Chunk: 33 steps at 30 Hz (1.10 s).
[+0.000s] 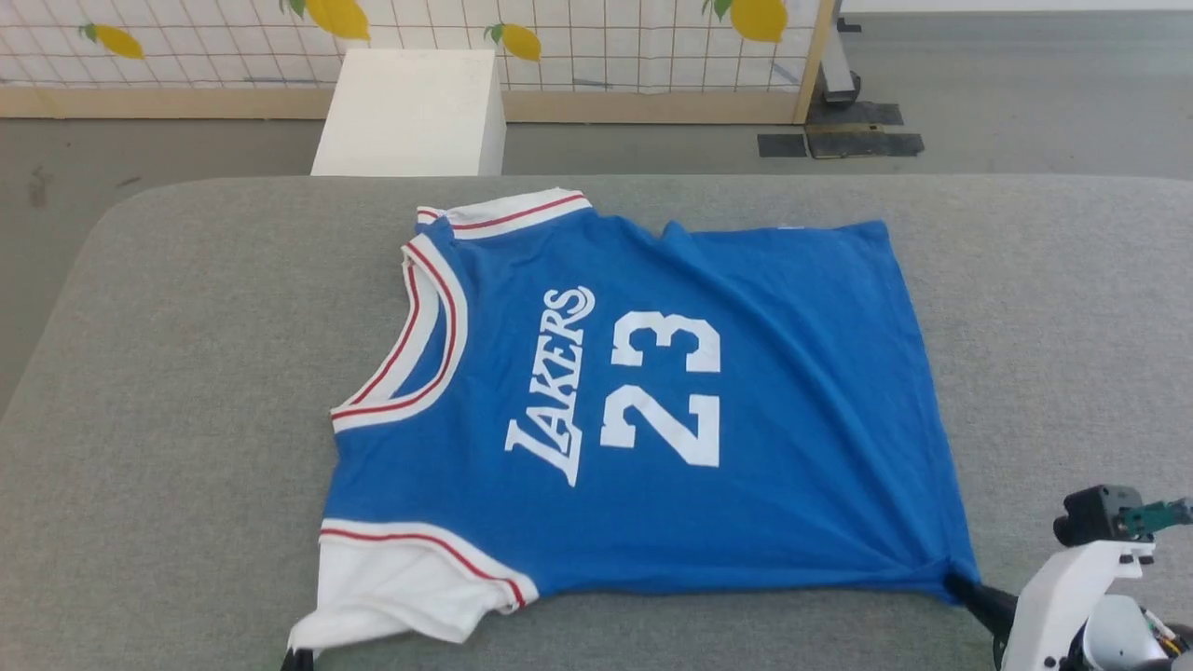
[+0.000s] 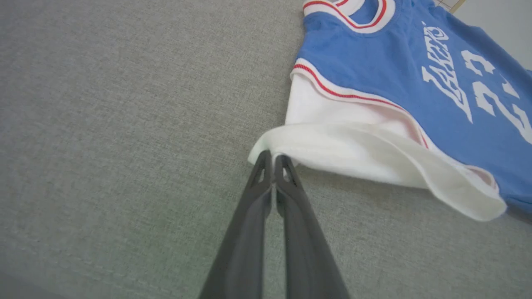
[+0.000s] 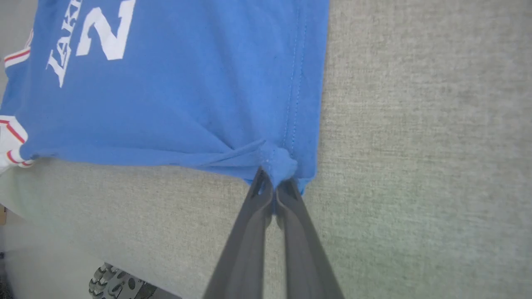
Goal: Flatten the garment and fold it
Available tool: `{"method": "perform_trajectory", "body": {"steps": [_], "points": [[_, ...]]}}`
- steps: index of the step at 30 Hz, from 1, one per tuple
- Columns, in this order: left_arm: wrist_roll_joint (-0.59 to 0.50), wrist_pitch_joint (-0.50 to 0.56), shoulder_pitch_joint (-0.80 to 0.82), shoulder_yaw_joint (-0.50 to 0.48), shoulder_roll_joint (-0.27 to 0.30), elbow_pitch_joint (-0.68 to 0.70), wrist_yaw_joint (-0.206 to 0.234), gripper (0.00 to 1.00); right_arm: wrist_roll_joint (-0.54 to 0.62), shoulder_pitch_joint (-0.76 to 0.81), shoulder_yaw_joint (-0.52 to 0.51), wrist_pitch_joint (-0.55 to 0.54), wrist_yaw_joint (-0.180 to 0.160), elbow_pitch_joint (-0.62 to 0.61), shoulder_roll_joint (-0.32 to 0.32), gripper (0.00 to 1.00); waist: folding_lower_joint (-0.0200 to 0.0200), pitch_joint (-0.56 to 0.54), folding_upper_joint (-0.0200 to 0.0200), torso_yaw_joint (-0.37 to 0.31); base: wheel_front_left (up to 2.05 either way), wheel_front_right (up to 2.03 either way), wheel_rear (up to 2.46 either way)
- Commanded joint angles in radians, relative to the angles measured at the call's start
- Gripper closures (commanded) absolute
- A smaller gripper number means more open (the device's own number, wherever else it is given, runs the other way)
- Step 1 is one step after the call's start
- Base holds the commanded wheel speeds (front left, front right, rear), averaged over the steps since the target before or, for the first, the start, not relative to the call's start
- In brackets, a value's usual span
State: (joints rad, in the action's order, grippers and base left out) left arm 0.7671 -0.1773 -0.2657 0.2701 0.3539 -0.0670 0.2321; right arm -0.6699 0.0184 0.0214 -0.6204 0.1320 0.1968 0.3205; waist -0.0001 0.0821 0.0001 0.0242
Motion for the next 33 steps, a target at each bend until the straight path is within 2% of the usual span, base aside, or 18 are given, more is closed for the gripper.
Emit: {"method": "perform_trajectory", "body": {"steps": [1,7,14,22,33], "points": [[0.007,0.001,-0.025,-0.009,0.013,0.013,0.015,1.0,0.003,0.017,-0.011,-0.012,-0.001,-0.013,-0.005,1.0,0.0001,0.0,-0.0001,-0.004,0.0,0.0,0.0],[-0.004,-0.001,-0.034,-0.016,0.027,0.098,0.031,1.0,0.029,0.015,-0.041,-0.033,-0.001,-0.074,-0.025,1.0,0.0001,0.014,-0.0001,-0.009,0.0,0.0,0.0],[-0.033,0.041,0.078,-0.009,0.067,0.164,0.025,1.0,0.049,-0.064,-0.046,-0.065,-0.001,-0.132,-0.026,1.0,0.0001,0.054,-0.0001,-0.012,0.0,0.0,0.0],[-0.052,0.113,0.274,0.002,0.112,0.156,-0.012,1.0,0.077,-0.201,-0.04,-0.134,-0.001,-0.158,-0.013,1.0,0.0001,0.117,-0.0001,-0.014,0.0,0.0,0.0],[-0.081,0.206,0.549,0.056,0.134,0.028,-0.086,1.0,0.158,-0.376,-0.007,-0.222,-0.001,-0.084,-0.033,1.0,0.0001,0.218,-0.0001,-0.008,0.0,0.0,0.0]]}}
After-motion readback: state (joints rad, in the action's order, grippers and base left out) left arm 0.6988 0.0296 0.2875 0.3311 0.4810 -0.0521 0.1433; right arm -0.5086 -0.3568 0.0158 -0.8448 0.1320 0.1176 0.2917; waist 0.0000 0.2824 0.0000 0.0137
